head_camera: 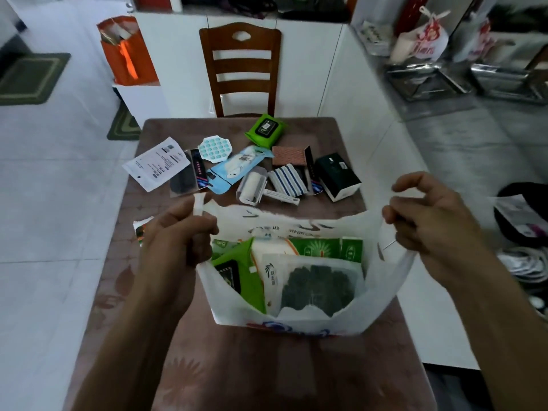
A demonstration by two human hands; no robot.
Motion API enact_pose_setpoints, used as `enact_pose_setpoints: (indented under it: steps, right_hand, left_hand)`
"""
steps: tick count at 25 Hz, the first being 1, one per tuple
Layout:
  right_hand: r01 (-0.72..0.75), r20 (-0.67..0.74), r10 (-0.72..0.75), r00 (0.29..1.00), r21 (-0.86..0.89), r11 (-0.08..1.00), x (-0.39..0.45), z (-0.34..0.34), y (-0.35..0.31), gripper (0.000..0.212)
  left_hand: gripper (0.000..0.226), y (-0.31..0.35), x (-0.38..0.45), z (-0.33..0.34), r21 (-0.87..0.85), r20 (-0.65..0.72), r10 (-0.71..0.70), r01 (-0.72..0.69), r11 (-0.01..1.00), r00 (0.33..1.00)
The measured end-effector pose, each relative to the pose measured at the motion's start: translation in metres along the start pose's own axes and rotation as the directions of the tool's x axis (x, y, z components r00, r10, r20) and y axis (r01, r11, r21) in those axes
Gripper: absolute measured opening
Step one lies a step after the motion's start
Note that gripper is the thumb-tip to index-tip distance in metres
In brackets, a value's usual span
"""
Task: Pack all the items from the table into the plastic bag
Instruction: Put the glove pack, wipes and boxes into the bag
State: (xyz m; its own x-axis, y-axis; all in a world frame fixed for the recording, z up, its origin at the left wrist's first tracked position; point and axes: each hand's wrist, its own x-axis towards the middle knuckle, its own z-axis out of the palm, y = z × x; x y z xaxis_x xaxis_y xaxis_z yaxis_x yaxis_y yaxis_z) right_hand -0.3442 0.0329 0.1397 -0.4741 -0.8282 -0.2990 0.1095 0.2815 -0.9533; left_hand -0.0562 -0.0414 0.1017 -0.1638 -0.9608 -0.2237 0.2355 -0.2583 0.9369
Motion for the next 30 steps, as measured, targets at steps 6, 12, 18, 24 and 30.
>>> enact_pose_setpoints:
  steps: [6,12,18,24,30]
  right_hand:
    - [-0.019,-0.068,0.008,0.998,-0.156,0.988,0.015,0.014,0.001,0.032]
    - [0.081,0.000,-0.159,0.987,-0.860,0.503,0.034,0.032,0.007,0.012]
    - [0.404,0.260,-0.420,0.869,-0.863,0.302,0.056,0.088,-0.009,0.027]
    - [0.448,0.510,0.126,0.851,-0.829,0.335,0.207,0.153,0.010,0.028]
    - [0.485,0.405,0.408,0.818,-0.868,-0.111,0.330,0.169,0.122,0.032]
  left_hand:
    - [0.028,-0.011,-0.005,-0.017,0.163,-0.076,-0.010,0.022,0.986,0.997]
    - [0.017,-0.023,0.014,-0.021,0.319,-0.097,0.019,0.013,0.948,0.995]
    - [0.033,-0.029,0.056,-0.036,0.225,-0.395,0.034,0.061,0.972,0.918]
    - [0.015,-0.067,0.203,-0.046,0.628,-0.186,-0.126,0.217,0.748,0.974]
    - [0.013,-0.107,0.265,-0.024,0.837,-0.022,-0.264,0.162,0.522,0.964]
